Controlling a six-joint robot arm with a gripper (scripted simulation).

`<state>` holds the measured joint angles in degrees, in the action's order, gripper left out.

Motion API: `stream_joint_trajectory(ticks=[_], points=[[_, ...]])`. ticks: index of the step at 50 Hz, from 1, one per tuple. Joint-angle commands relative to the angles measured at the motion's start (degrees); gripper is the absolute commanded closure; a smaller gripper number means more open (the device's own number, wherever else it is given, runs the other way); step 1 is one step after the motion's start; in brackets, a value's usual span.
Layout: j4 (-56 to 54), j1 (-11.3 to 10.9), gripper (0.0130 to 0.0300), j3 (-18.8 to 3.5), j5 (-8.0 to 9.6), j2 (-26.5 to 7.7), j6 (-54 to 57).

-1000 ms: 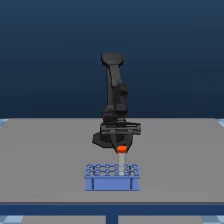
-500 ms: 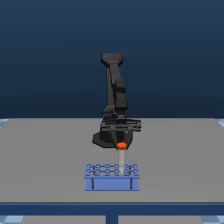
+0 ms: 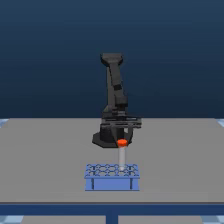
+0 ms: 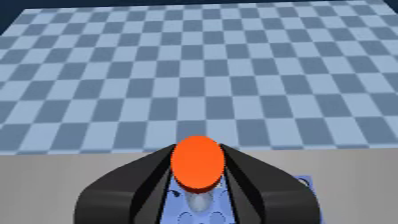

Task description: Pick up the centrifuge tube on the rack

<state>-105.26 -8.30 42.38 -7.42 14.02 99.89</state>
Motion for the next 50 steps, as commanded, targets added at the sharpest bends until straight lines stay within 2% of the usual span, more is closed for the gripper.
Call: stream_joint_trajectory(ticks=[1, 26, 50], points=[[-5.6, 0.0, 0.0300, -0.4, -0.28, 0.4, 6.9], [-25.7, 0.0, 0.0300, -2.5, -2.13, 1.9, 27.3], [-34.9, 0.0, 0.0300, -3.9, -3.84, 2.8, 36.6]])
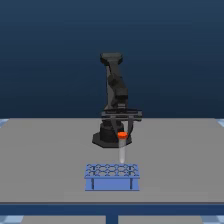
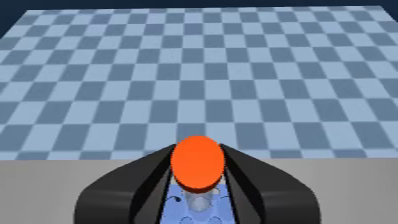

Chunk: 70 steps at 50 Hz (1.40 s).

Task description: Pick up the centrifuge tube on the rack

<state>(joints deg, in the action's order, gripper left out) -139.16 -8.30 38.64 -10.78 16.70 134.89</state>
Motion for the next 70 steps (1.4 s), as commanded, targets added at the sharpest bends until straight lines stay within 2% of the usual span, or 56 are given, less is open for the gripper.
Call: stream_joint_trajectory(ticks=[1, 70], points=[[-1.4, 0.0, 0.0300, -0.3, -0.59, 0.2, 2.1], [-2.2, 0.0, 0.0300, -0.5, -0.79, 0.3, 2.9]])
